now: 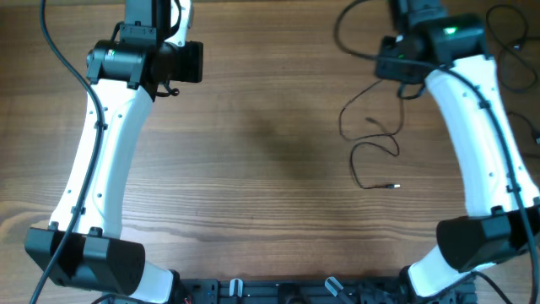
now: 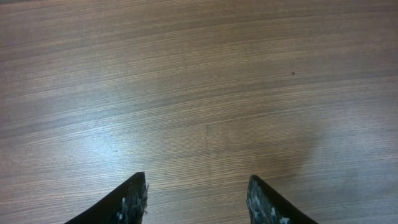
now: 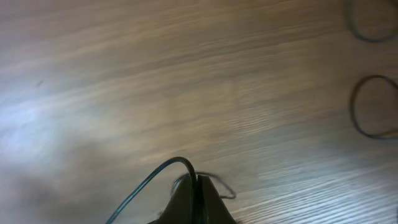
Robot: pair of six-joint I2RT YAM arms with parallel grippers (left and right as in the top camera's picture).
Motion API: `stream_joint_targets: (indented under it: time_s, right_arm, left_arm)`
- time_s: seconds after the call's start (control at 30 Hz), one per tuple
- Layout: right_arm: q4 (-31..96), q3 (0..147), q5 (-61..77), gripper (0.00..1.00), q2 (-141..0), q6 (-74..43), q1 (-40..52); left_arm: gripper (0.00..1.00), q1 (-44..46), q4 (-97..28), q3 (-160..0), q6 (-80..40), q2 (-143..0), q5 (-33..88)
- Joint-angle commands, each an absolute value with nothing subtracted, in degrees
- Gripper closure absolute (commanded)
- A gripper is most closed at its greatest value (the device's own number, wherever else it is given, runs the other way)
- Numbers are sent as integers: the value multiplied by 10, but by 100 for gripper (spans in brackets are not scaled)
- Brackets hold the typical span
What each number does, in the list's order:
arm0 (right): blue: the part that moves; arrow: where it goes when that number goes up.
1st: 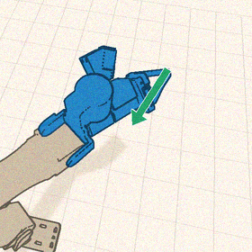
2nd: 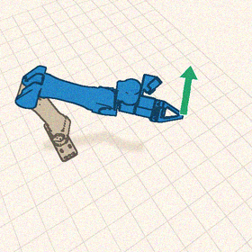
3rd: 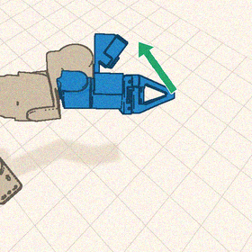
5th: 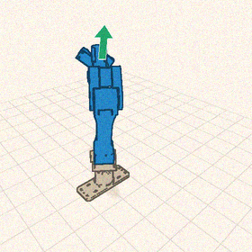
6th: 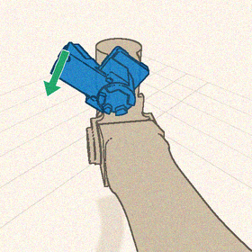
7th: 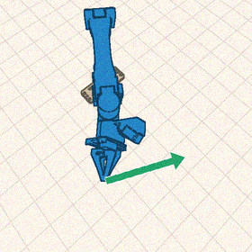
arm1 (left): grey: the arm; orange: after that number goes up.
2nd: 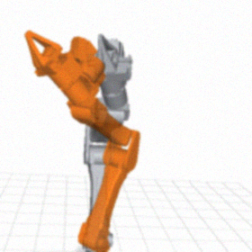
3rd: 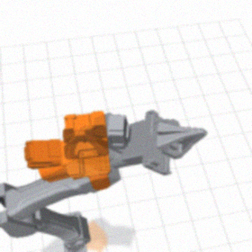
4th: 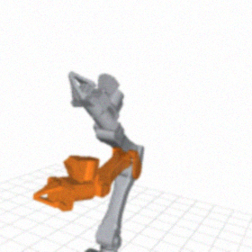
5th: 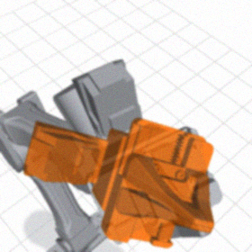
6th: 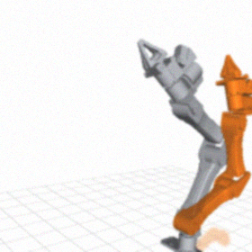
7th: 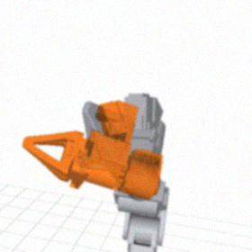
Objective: Untangle cables
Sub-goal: 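Lower the cable at the right side and move the right gripper back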
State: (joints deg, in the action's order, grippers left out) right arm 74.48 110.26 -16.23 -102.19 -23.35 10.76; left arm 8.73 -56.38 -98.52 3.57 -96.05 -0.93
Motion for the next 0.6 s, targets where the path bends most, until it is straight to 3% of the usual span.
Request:
stream_joint_targets:
  time_s: [0.0,0.57]
  right_arm:
    - [735,1117,-180,96,-990,-239,78]
    - [731,1340,-163,96,-905,-182,55]
  left_arm:
    - [46,89,-562,-985,38,-950,0]
    - [46,89,-560,-985,38,-950,0]
